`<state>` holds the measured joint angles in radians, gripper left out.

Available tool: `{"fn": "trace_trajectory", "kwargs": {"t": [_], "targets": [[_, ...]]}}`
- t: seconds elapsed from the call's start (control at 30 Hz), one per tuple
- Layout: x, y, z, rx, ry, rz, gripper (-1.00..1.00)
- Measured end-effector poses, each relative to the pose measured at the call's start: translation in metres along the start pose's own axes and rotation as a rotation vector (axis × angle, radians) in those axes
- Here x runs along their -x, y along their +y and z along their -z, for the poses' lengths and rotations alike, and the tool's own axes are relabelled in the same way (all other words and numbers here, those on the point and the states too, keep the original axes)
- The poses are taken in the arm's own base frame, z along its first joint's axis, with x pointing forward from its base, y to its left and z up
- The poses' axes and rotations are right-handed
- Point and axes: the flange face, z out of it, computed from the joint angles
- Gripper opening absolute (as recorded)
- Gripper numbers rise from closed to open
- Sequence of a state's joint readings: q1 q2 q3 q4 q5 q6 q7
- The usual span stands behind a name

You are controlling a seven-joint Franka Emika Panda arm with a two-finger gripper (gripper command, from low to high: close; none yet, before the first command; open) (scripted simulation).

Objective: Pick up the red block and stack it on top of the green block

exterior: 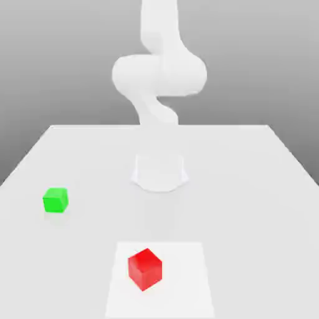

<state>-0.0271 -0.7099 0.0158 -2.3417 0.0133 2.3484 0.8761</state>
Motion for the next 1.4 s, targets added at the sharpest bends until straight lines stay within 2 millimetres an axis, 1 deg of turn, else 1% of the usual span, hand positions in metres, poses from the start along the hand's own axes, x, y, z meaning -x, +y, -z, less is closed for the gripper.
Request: {"fn": "trace_trajectory", "kwargs": {"t": [0.1,0.2,0.3,0.4,0.53,0.67,0.7,0.77,0.87,0.9,1.07,1.1,1.13,1.2,1.3,1.33,1.4], "targets": [[0.007,0.015,-0.073,0.091,-0.056,-0.116,0.00],[0.020,0.037,-0.138,0.183,-0.101,-0.226,0.00],[0.038,0.066,-0.197,0.278,-0.139,-0.336,0.00],[0.061,0.101,-0.250,0.378,-0.169,-0.444,0.00],[0.098,0.154,-0.307,0.517,-0.196,-0.587,0.00],[0.141,0.214,-0.350,0.662,-0.209,-0.728,0.00],[0.149,0.224,-0.358,0.683,-0.210,-0.747,0.00],[0.161,0.238,-0.375,0.699,-0.210,-0.760,0.00],[0.176,0.255,-0.399,0.704,-0.211,-0.764,0.00],[0.180,0.260,-0.406,0.704,-0.211,-0.764,-1.00],[0.180,0.260,-0.406,0.702,-0.210,-0.765,-1.00],[0.182,0.263,-0.409,0.702,-0.210,-0.765,-1.00],[0.181,0.261,-0.407,0.702,-0.210,-0.764,-1.00],[0.174,0.253,-0.395,0.703,-0.210,-0.765,-1.00],[0.161,0.237,-0.372,0.703,-0.210,-0.764,-1.00],[0.156,0.235,-0.364,0.704,-0.208,-0.766,-1.00],[0.121,0.267,-0.347,0.716,-0.174,-0.813,-1.00]]}}
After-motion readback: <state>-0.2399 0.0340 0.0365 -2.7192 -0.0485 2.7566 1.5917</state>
